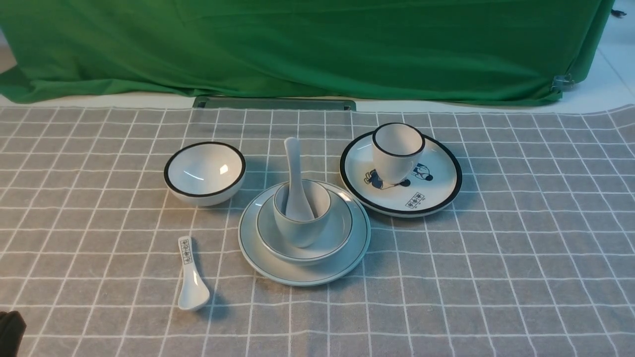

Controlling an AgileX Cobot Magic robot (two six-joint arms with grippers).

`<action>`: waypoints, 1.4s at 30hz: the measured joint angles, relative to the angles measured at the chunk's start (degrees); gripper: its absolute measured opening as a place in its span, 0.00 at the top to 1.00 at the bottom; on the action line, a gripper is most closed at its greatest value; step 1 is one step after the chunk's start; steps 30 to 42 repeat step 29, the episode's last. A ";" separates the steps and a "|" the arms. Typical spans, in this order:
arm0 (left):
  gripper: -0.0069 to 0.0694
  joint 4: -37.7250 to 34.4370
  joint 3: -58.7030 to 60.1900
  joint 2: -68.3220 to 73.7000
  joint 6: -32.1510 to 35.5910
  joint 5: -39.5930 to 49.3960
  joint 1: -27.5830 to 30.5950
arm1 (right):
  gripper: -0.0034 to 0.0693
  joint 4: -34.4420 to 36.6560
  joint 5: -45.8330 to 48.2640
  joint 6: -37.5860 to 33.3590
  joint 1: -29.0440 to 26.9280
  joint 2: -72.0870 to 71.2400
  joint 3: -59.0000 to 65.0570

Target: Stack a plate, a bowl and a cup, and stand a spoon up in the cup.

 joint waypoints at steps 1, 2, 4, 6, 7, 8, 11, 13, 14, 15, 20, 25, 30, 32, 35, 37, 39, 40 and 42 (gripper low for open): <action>0.89 0.00 0.00 0.00 0.00 0.00 0.00 | 0.76 0.00 0.00 0.00 0.00 0.00 0.00; 0.89 0.00 0.00 0.00 0.00 0.00 0.00 | 0.76 0.00 0.00 0.00 0.00 0.00 0.00; 0.89 0.00 0.00 0.00 0.00 0.00 0.00 | 0.76 0.00 0.00 0.00 0.00 0.00 0.00; 0.89 0.00 0.00 0.00 0.00 0.00 0.00 | 0.75 0.00 0.00 0.00 0.00 0.00 0.00; 0.89 0.00 0.00 0.00 0.00 0.00 0.00 | 0.75 0.00 0.00 0.00 0.00 0.00 0.00; 0.89 0.00 0.00 0.00 0.00 0.00 0.00 | 0.75 0.00 0.00 0.00 0.00 0.00 0.00; 0.89 0.00 0.00 0.00 0.00 0.00 0.00 | 0.73 0.00 0.00 0.00 0.00 0.00 0.00; 0.89 0.00 0.00 0.00 0.00 0.00 0.00 | 0.73 0.00 0.00 0.00 0.00 0.00 0.00; 0.89 0.00 0.00 0.00 0.00 0.00 0.00 | 0.72 0.00 0.00 0.00 0.00 0.00 0.00; 0.89 0.00 0.00 0.00 0.00 0.00 0.00 | 0.72 0.00 0.00 0.00 0.00 0.00 0.00; 0.89 0.00 0.00 0.00 0.33 0.00 0.00 | 0.69 0.00 0.00 0.00 0.00 0.00 0.00; 0.89 0.00 0.00 0.00 0.59 0.00 0.00 | 0.69 0.00 0.00 0.00 0.00 0.00 0.00; 0.89 0.00 0.00 0.00 0.59 0.00 0.00 | 0.68 0.00 0.00 0.00 0.00 0.00 0.00; 0.89 0.00 0.00 0.00 0.59 0.00 0.00 | 0.68 0.00 0.00 0.00 0.00 0.00 0.00; 0.89 0.00 0.00 0.00 0.59 0.00 0.00 | 0.68 0.00 0.00 0.00 0.00 0.00 0.00; 0.89 0.00 0.00 0.00 0.59 0.00 0.00 | 0.68 0.00 0.00 0.00 0.00 0.00 0.00; 0.89 0.00 0.00 0.00 0.59 0.00 0.00 | 0.68 0.00 0.00 0.00 0.00 0.00 0.00; 0.89 0.00 0.00 0.00 0.59 0.00 0.00 | 0.68 0.00 0.00 0.00 0.00 0.00 0.00; 0.89 0.00 0.00 0.00 0.59 0.00 0.00 | 0.68 0.00 0.00 0.00 0.00 0.00 0.00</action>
